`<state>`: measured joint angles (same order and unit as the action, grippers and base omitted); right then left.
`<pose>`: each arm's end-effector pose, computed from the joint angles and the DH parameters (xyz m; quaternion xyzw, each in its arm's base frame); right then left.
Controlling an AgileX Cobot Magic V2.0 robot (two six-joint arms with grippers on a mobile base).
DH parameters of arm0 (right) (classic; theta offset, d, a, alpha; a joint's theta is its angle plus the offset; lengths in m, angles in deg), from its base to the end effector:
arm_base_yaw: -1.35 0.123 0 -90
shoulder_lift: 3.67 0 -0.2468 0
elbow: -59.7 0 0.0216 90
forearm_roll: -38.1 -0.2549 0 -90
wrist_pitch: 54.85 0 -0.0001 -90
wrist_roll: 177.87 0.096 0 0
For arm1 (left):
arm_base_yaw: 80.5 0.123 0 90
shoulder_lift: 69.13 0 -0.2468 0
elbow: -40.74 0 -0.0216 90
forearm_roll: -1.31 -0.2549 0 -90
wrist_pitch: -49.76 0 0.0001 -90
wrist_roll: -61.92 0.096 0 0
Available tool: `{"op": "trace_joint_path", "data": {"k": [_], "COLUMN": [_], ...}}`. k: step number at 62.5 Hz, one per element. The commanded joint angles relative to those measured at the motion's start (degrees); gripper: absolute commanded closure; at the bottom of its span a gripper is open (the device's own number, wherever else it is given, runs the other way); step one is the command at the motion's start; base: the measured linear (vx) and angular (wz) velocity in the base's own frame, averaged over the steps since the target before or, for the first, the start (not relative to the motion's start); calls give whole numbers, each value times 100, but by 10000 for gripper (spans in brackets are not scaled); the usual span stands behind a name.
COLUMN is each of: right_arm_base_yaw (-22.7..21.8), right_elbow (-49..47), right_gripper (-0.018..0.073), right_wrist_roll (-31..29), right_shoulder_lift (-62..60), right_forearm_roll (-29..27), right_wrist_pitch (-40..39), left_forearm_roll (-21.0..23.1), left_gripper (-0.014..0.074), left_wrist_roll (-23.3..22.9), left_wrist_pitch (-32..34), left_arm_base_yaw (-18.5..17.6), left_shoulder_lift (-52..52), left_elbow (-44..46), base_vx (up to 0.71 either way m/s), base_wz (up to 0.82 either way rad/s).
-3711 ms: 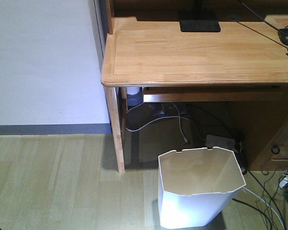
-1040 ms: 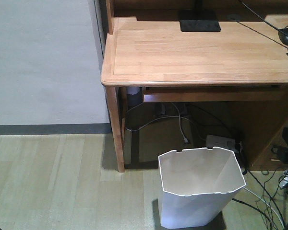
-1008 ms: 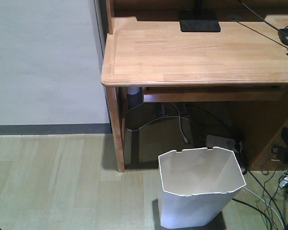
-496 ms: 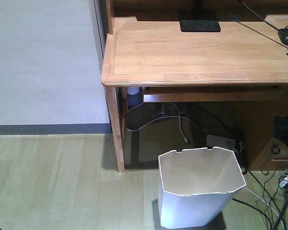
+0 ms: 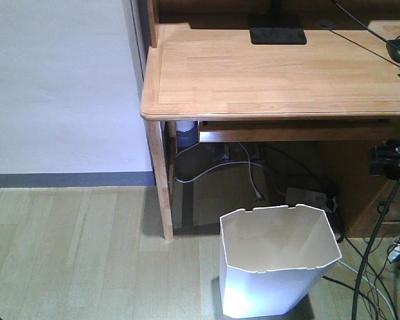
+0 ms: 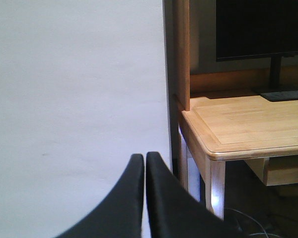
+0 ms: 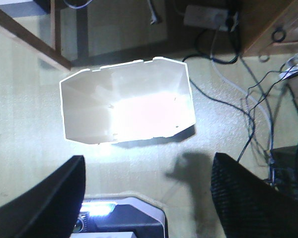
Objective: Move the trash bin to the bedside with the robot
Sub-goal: 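Lower the right gripper down to the rim of the white bin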
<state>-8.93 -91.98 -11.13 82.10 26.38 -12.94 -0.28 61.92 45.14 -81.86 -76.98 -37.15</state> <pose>0.2609 -0.0341 0.1983 0.0348 0.9743 0.0386 0.2193 0.1041 -0.0023 0.1965 0.0174 0.7091 0.0022 0.7049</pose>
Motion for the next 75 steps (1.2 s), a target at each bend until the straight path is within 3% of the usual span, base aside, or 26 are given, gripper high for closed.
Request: {"op": "trace_joint_path", "data": {"k": [1, 25, 47, 75], "right_arm_base_yaw": [-265, -396, -396, -408], "right_elbow": [-291, -521, -765, -3127], "right_gripper": [48, -18, -28, -27], "right_wrist_roll": [-658, -1275, -1813, -2045], "right_shoulder_lift": [288, 2437, 3914, 6683], "right_forearm_roll": [-423, -384, -371, -350], "right_wrist_pitch": [-159, -646, -2554, -1946], "left_forearm_roll": [59, 59, 59, 59], "left_gripper": [603, 603, 603, 603], "left_wrist_roll": [-79, -79, -79, -79], "left_wrist_pitch": [425, 425, 425, 425], "left_arm_base_yaw": [-18, -18, -18, -18], "left_shoulder_lift": [42, 42, 42, 42], "left_elbow": [-68, -68, -68, -68], "base_vx": [0, 0, 0, 0], "base_wz": [0, 0, 0, 0]}}
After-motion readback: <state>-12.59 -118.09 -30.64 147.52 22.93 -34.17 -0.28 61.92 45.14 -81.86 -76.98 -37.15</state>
